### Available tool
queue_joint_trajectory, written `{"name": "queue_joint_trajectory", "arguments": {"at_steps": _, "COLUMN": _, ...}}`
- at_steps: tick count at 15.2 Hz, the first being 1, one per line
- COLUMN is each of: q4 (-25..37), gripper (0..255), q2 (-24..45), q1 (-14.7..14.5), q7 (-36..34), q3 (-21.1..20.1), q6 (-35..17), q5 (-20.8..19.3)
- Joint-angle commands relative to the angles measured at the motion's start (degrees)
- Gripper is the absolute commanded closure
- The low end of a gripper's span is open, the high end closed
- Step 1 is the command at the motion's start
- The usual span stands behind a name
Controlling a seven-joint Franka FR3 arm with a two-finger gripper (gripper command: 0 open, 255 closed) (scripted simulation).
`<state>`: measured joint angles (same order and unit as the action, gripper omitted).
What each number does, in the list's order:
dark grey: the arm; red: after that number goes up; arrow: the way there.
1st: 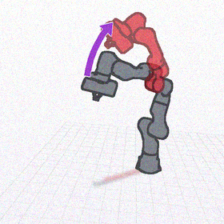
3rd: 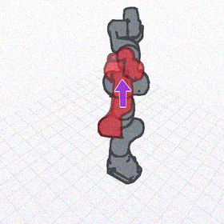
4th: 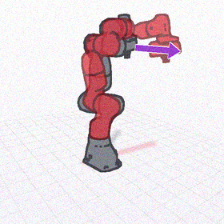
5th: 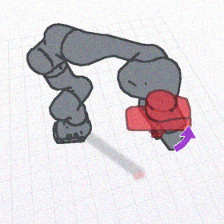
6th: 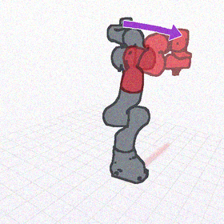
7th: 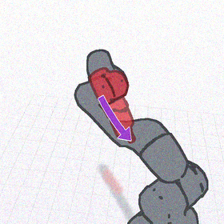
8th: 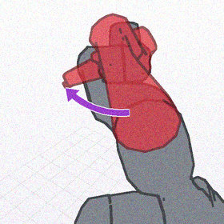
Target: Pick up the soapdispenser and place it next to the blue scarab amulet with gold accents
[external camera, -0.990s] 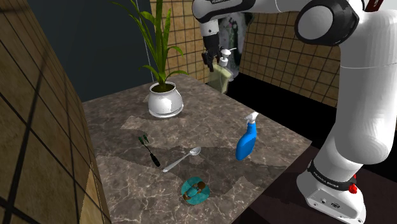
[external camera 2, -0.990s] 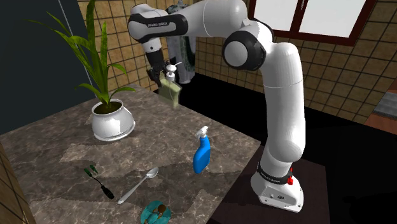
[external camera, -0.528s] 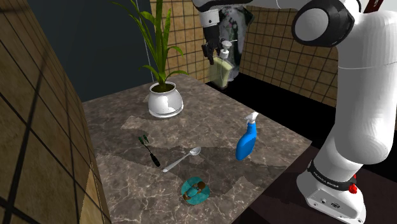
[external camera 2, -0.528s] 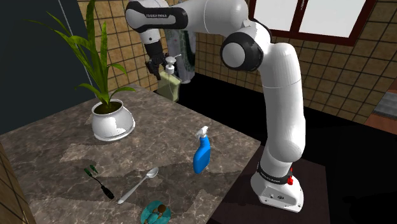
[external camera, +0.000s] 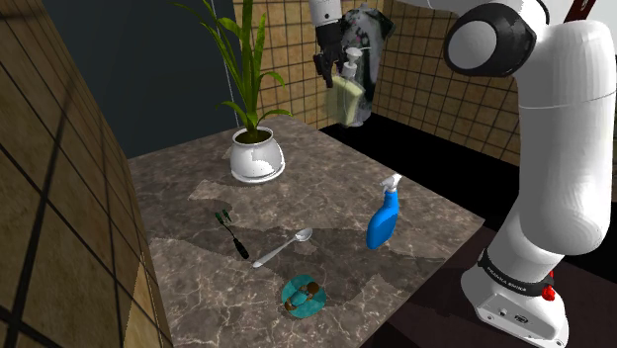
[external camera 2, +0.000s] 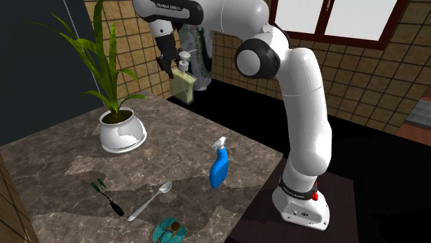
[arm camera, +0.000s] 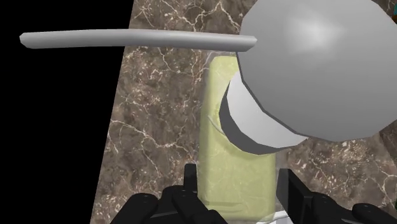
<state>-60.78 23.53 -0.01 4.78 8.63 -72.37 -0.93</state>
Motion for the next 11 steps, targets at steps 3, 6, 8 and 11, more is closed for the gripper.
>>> {"name": "queue_joint_trajectory", "arguments": {"at_steps": 3, "q4": 7.95, "gripper": 255, "q2": 2.81, "q1": 0.49, "q7": 0.39, "q3": 0.04, "q6": 5.15, "q5": 0.32}}
{"name": "queue_joint_trajectory", "arguments": {"at_steps": 6, "q4": 15.59, "gripper": 255, "q2": 5.95, "q1": 1.07, "q7": 0.71, "q3": 0.04, "q6": 9.64, "q5": 0.68}}
{"name": "queue_joint_trajectory", "arguments": {"at_steps": 8, "q4": 19.78, "gripper": 255, "q2": 7.83, "q1": 1.43, "q7": 0.85, "q3": 0.02, "q6": 11.95, "q5": 0.89}}
{"name": "queue_joint_trajectory", "arguments": {"at_steps": 11, "q4": 0.79, "gripper": 255, "q2": -4.16, "q1": -2.22, "q7": -2.27, "q3": -0.39, "q6": 5.08, "q5": -0.26}}
